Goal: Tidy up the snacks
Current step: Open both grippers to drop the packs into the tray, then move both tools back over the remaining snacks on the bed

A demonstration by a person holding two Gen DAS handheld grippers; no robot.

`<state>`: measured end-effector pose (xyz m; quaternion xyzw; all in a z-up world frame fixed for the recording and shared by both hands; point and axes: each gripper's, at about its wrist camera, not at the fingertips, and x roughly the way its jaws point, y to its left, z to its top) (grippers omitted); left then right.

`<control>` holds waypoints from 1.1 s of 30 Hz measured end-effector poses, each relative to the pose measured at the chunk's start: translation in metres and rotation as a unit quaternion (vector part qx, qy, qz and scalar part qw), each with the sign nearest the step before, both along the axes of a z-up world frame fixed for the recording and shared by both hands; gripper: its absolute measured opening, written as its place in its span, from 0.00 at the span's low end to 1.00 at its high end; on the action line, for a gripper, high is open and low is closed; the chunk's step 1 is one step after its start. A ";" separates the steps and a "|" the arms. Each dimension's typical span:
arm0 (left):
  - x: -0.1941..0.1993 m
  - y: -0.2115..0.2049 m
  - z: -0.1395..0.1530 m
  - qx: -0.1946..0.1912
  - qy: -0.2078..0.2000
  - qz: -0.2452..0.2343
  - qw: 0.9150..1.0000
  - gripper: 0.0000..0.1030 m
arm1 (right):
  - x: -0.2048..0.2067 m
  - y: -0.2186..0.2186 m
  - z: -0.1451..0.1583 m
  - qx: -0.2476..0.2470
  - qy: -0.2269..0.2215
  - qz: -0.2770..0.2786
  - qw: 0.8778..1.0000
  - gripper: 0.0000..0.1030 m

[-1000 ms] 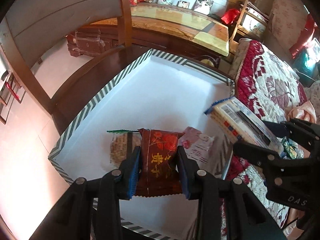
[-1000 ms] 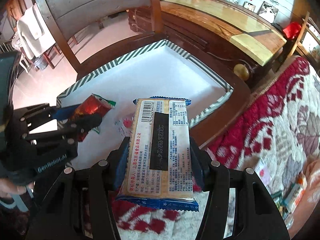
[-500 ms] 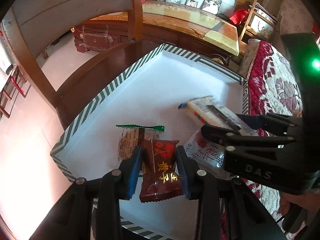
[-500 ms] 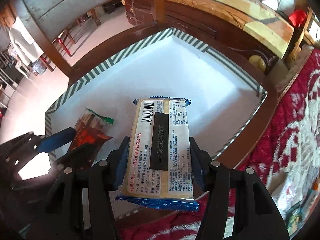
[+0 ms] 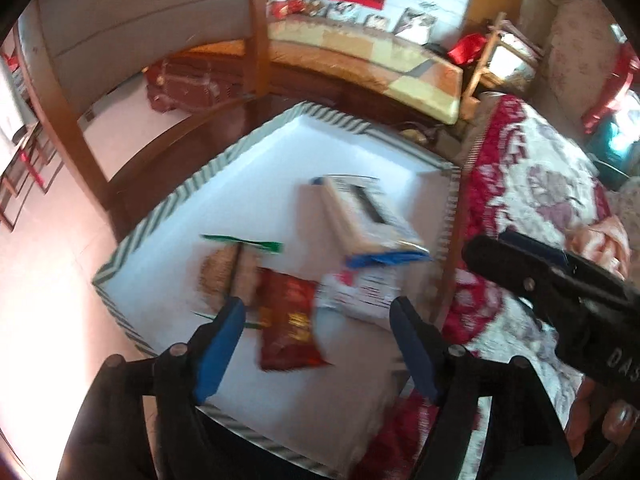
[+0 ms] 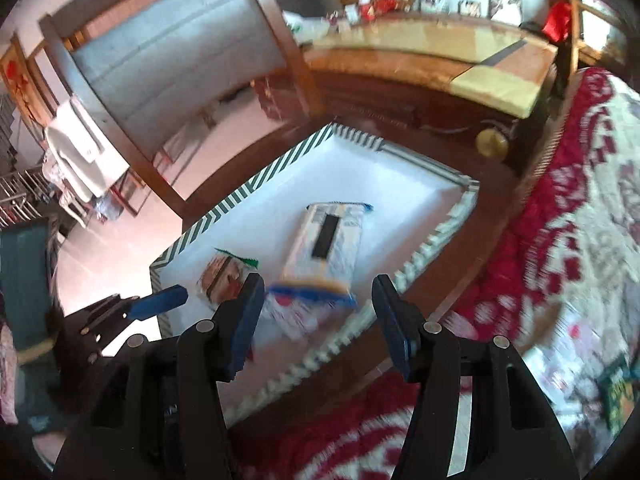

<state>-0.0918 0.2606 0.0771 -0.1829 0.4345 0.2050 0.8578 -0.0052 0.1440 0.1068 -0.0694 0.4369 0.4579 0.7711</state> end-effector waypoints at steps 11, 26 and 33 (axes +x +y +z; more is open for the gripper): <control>0.002 -0.104 0.004 0.040 -0.042 -0.096 0.994 0.79 | -0.030 -0.155 0.006 0.002 -0.056 -0.084 0.995 0.55; -0.004 -0.174 -0.013 0.094 -0.071 -0.177 0.977 0.87 | -0.061 -0.272 -0.023 0.012 -0.091 -0.163 0.982 0.55; 0.000 -0.172 -0.025 0.086 -0.050 -0.181 0.978 0.88 | -0.058 -0.285 -0.037 0.005 -0.088 -0.196 0.977 0.55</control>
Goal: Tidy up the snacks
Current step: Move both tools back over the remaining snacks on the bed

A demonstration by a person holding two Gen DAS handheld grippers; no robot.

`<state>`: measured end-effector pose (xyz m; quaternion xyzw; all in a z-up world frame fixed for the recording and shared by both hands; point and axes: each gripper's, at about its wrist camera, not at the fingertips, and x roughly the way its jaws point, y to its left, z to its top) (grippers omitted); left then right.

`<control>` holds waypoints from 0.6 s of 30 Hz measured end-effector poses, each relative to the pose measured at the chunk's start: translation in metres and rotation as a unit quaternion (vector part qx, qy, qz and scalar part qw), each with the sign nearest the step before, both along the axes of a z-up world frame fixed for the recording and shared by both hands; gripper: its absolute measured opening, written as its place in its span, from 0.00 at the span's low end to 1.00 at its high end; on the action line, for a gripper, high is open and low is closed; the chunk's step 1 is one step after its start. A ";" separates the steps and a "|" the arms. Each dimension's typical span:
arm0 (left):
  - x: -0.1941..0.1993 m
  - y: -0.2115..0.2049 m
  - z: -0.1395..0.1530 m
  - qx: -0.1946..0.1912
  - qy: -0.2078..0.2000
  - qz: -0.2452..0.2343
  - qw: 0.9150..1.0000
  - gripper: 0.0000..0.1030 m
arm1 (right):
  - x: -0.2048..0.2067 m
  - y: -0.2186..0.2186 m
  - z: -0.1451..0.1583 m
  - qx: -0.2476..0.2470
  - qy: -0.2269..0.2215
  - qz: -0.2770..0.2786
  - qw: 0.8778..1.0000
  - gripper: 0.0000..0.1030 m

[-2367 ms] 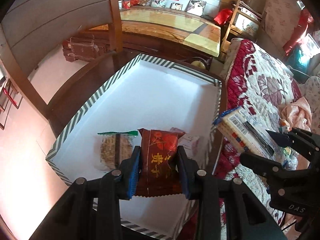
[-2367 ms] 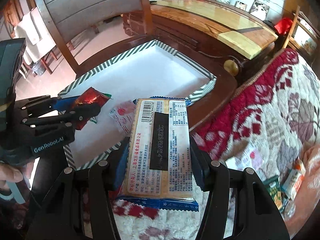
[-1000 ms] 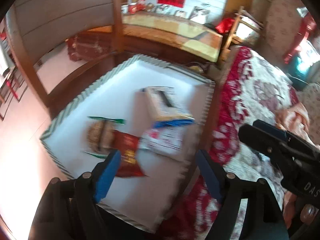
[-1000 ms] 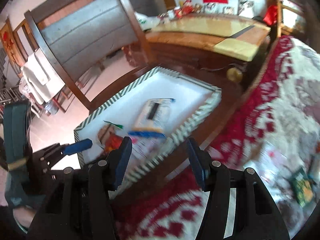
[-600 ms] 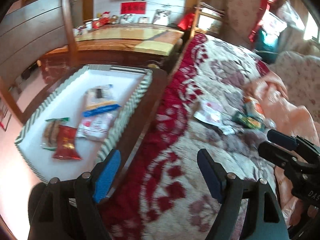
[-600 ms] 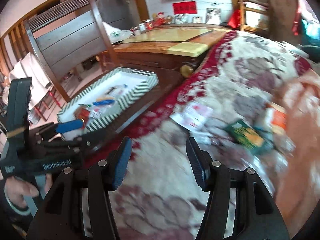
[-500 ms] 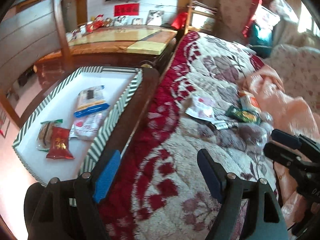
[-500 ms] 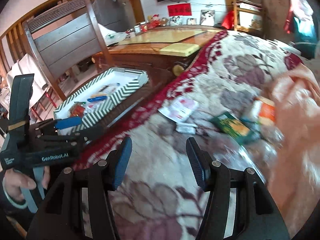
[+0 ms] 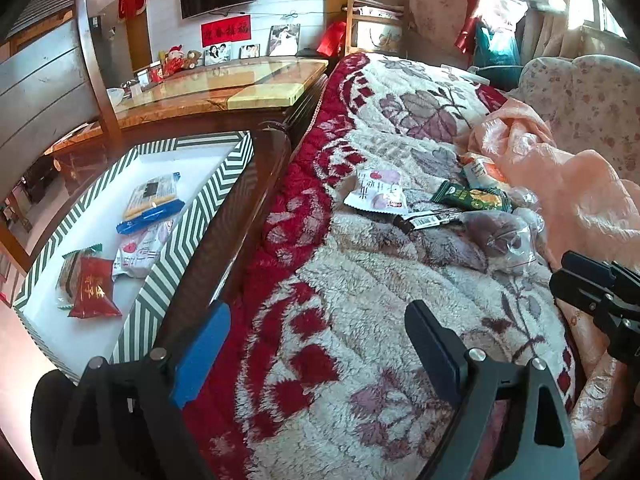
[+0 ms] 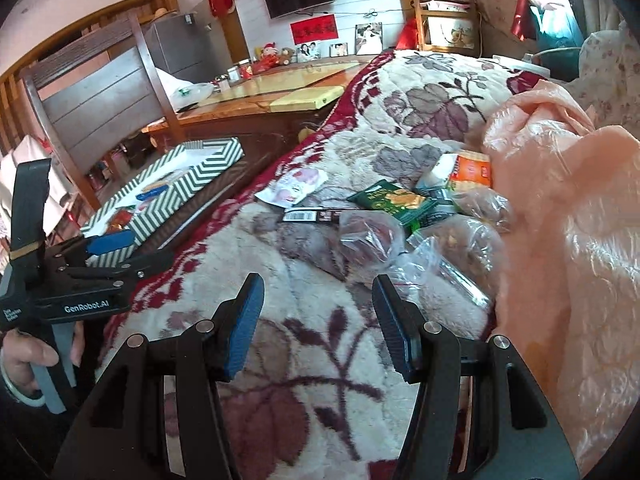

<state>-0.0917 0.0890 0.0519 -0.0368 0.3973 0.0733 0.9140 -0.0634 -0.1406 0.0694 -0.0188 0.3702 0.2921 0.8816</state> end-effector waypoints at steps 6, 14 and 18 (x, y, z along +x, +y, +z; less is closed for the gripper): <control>0.000 -0.001 -0.001 0.003 0.005 -0.003 1.000 0.88 | 0.003 0.000 -0.006 0.004 0.012 0.002 1.000 0.55; 0.000 -0.003 -0.002 0.007 0.011 -0.008 1.000 0.92 | 0.005 0.000 -0.011 0.004 0.024 -0.001 1.000 0.59; 0.000 -0.003 -0.003 0.007 0.015 -0.008 1.000 0.92 | 0.007 -0.001 -0.013 0.008 0.030 -0.002 1.000 0.63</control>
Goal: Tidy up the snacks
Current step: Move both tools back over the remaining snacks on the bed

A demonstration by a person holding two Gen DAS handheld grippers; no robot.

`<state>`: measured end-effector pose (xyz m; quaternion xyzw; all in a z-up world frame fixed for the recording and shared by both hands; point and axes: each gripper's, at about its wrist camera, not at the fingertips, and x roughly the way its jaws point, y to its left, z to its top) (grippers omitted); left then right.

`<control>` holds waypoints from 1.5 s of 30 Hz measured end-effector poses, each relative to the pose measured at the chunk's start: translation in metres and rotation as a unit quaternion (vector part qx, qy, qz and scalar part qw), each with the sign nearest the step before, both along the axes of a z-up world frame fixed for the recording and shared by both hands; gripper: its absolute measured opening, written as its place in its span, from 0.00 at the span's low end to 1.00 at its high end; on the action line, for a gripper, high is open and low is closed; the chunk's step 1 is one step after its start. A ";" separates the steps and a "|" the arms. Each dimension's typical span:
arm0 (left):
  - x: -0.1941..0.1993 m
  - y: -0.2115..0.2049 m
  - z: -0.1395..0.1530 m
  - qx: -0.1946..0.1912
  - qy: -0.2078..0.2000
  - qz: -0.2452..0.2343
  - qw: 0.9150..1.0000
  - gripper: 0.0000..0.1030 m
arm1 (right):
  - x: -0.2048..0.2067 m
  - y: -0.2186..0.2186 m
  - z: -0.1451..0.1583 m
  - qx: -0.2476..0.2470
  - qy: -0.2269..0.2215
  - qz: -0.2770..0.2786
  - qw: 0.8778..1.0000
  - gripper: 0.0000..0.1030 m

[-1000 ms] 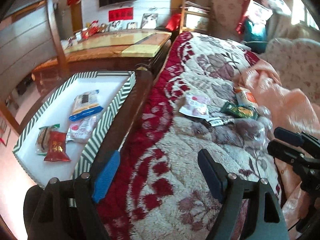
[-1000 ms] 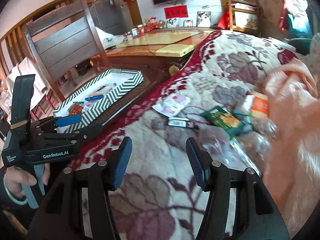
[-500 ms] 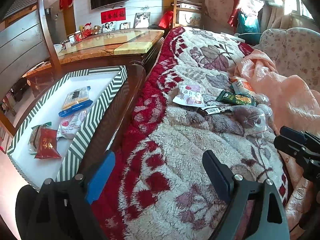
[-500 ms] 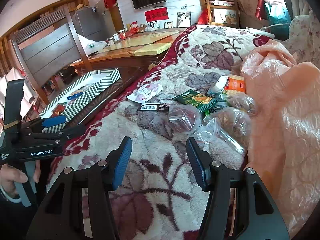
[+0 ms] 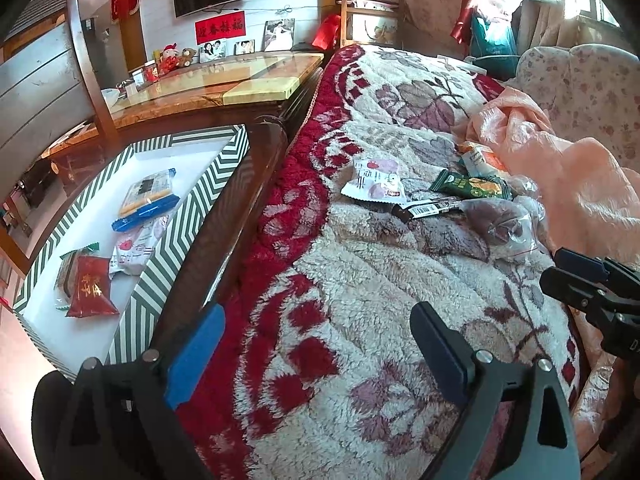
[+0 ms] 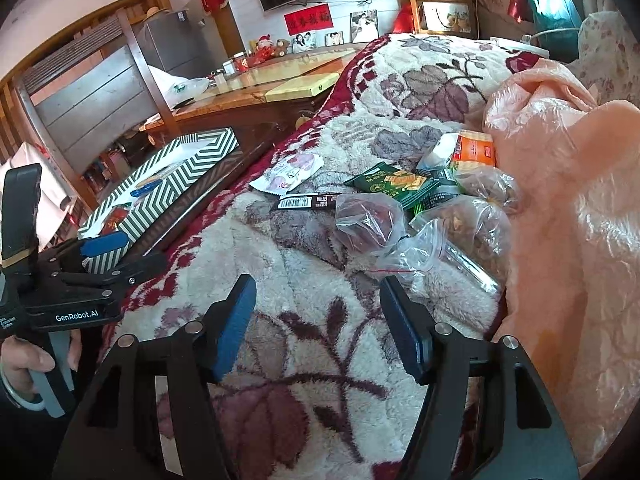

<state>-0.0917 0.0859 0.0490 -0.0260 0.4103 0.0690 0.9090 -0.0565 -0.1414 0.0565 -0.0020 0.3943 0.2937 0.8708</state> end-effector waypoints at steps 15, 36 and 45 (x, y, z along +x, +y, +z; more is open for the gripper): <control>0.002 0.001 -0.003 -0.002 0.004 0.001 1.000 0.92 | 0.003 0.003 -0.005 -0.005 0.013 0.000 1.000 0.63; 0.002 -0.001 -0.005 -0.001 0.010 -0.001 1.000 0.93 | 0.004 0.003 -0.009 -0.008 0.021 0.002 1.000 0.63; 0.010 -0.004 -0.004 -0.016 0.012 -0.015 1.000 0.93 | 0.005 0.003 -0.007 0.000 0.026 -0.003 1.000 0.63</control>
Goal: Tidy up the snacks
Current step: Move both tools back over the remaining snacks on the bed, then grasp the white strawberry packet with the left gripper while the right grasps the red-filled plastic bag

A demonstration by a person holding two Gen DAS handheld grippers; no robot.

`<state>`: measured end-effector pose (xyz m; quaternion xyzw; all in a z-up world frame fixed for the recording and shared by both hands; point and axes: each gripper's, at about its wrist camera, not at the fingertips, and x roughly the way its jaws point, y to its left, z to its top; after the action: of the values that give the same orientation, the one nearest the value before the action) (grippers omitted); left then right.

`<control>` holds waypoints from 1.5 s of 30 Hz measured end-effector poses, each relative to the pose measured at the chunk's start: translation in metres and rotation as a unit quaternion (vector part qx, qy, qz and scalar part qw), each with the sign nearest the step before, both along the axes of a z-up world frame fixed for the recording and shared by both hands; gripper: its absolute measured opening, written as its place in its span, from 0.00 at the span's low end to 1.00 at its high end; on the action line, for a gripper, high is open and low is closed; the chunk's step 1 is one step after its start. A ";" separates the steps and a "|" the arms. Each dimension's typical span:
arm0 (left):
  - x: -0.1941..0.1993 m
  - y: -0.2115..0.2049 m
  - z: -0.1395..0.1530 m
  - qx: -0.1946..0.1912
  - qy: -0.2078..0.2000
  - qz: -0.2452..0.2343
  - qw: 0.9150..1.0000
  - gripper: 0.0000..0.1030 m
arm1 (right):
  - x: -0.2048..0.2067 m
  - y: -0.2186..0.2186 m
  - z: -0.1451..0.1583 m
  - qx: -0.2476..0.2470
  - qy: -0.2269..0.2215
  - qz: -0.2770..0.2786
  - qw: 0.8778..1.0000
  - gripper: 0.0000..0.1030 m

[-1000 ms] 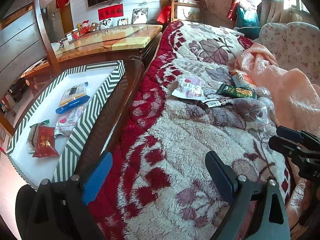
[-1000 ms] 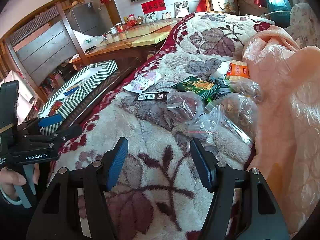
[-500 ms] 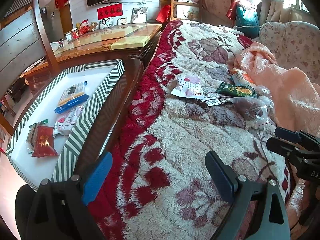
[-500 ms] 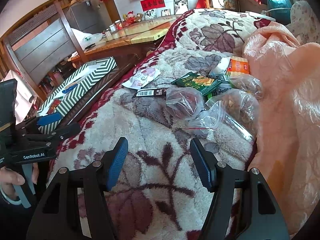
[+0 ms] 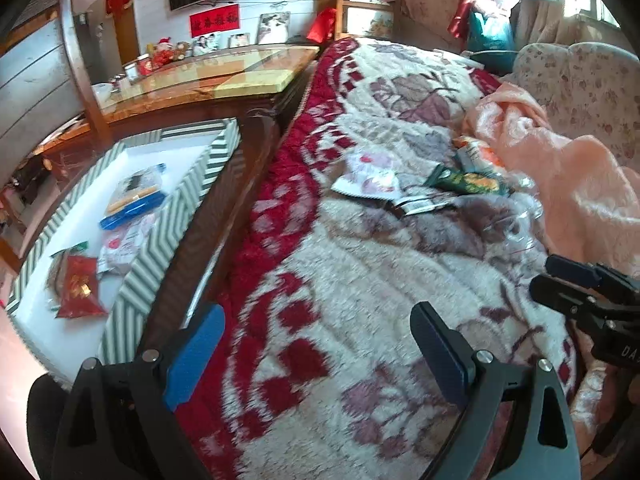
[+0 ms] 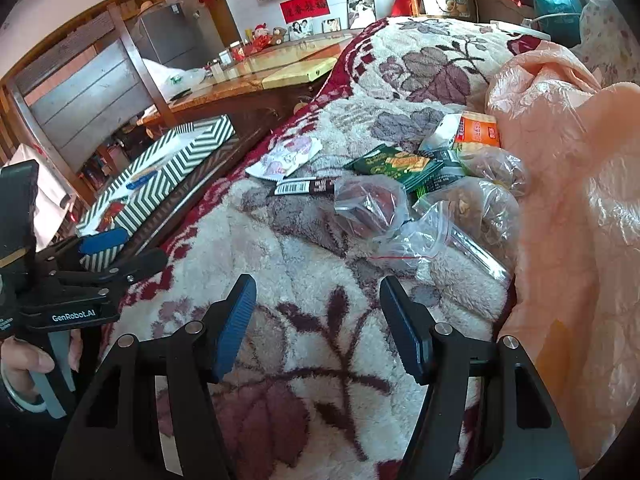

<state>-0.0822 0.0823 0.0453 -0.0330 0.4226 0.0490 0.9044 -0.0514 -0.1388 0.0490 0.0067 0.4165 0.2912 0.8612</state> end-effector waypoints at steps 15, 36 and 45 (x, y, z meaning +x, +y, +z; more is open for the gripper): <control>0.084 -0.019 0.017 -0.010 0.002 -0.049 0.999 0.93 | 0.015 -0.010 0.014 0.006 -0.009 -0.028 1.000 0.67; 0.182 -0.022 -0.028 -0.029 0.108 -0.060 0.992 0.93 | 0.088 0.022 -0.018 -0.047 0.043 -0.013 0.998 0.62; 0.182 -0.010 -0.036 -0.059 0.117 -0.044 0.990 0.58 | 0.085 0.008 -0.017 -0.026 0.063 -0.006 0.998 0.37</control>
<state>0.1002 0.0719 0.0095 -0.0617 0.5286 -0.0124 0.8465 0.0338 -0.1305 0.0319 0.0053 0.4777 0.2743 0.8346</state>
